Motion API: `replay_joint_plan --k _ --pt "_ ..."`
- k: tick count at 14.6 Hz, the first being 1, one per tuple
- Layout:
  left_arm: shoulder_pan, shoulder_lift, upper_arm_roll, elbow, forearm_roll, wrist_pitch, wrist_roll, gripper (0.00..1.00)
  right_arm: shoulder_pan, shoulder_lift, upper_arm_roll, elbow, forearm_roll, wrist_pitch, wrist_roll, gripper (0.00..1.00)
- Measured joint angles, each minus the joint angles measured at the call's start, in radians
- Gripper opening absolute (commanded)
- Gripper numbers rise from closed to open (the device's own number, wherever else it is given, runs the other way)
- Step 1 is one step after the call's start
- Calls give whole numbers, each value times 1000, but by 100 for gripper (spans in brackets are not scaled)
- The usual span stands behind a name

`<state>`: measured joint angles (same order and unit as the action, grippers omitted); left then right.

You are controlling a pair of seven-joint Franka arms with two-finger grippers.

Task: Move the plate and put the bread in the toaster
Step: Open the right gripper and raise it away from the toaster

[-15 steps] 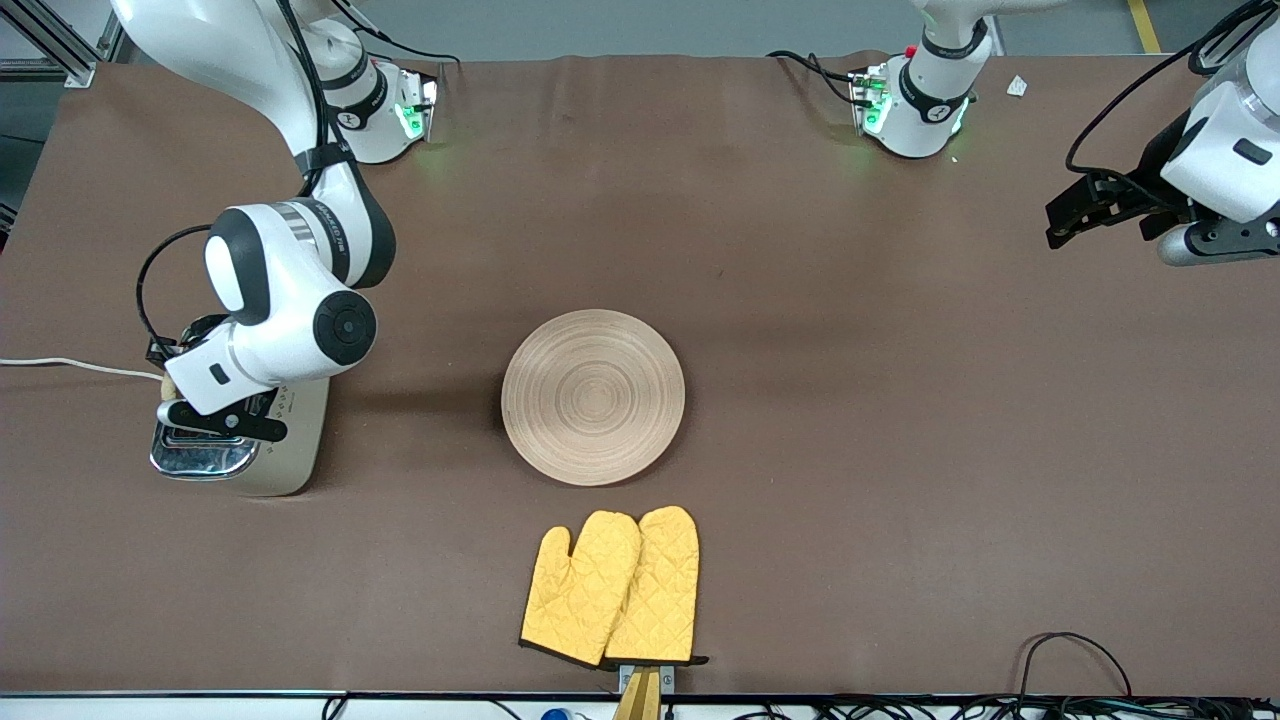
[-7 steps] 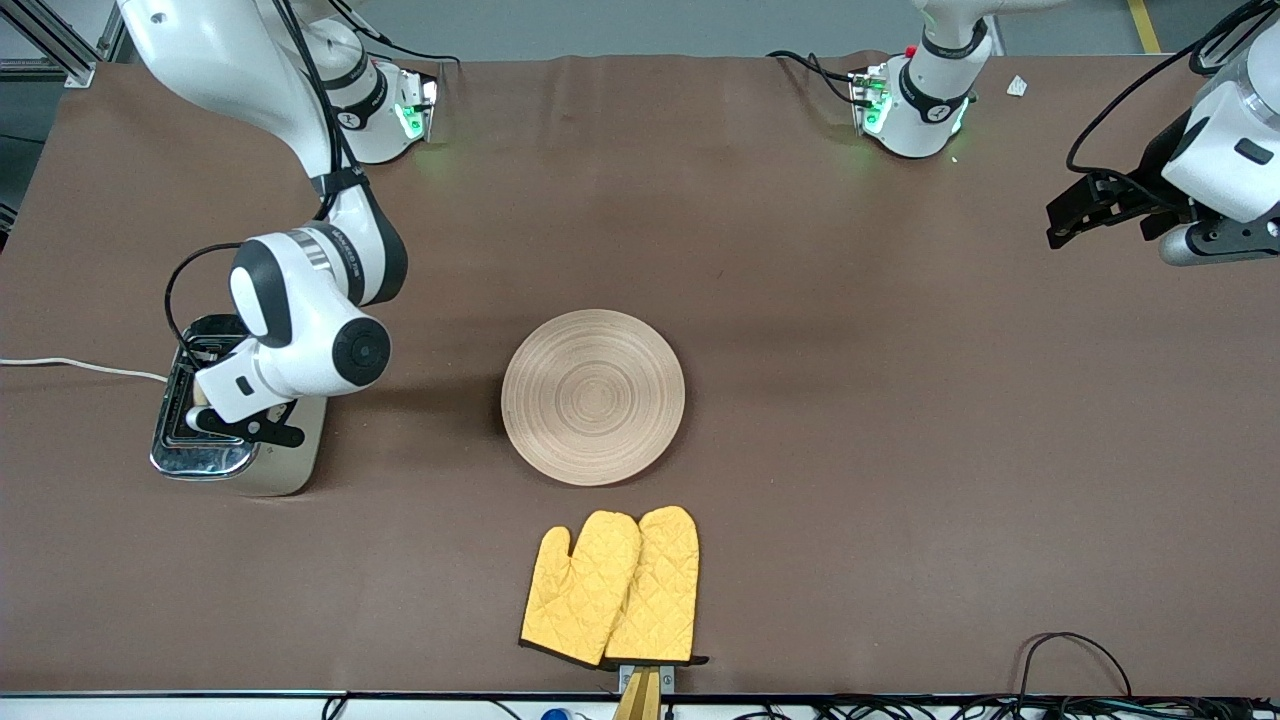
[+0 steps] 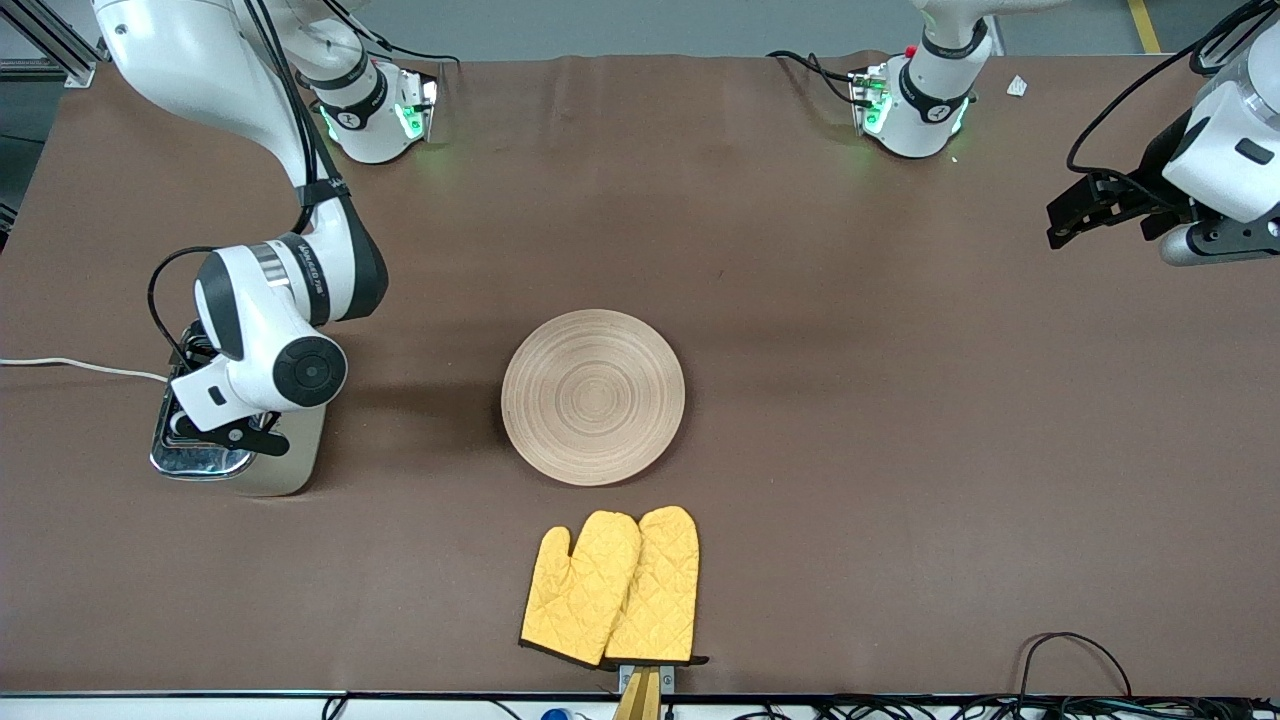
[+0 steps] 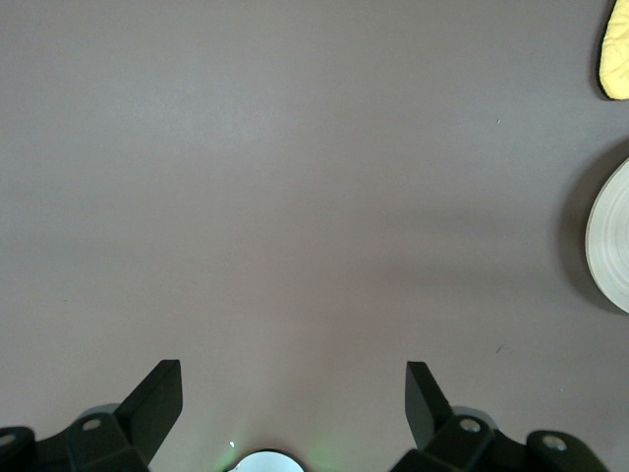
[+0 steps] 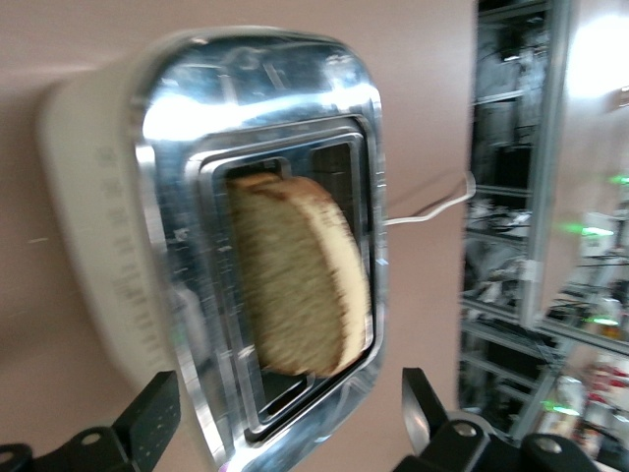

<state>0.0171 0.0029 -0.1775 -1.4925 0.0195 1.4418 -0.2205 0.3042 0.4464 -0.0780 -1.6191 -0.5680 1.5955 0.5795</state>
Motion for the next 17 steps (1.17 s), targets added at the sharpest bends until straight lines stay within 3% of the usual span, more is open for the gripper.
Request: replay_joint_plan --k 3,7,13,17 --pt "0 0 0 0 0 0 0 100 1 -39 2 85 166 -17 -26 100" --pt "0 0 0 1 0 0 25 100 -7 -167 -1 115 274 -49 -92 100" --pt "-4 0 -5 2 9 0 60 100 -211 -356 -11 116 477 -105 -446 100" --pt "-5 0 -6 2 10 0 60 100 -260 -438 -11 116 532 -176 -506 100"
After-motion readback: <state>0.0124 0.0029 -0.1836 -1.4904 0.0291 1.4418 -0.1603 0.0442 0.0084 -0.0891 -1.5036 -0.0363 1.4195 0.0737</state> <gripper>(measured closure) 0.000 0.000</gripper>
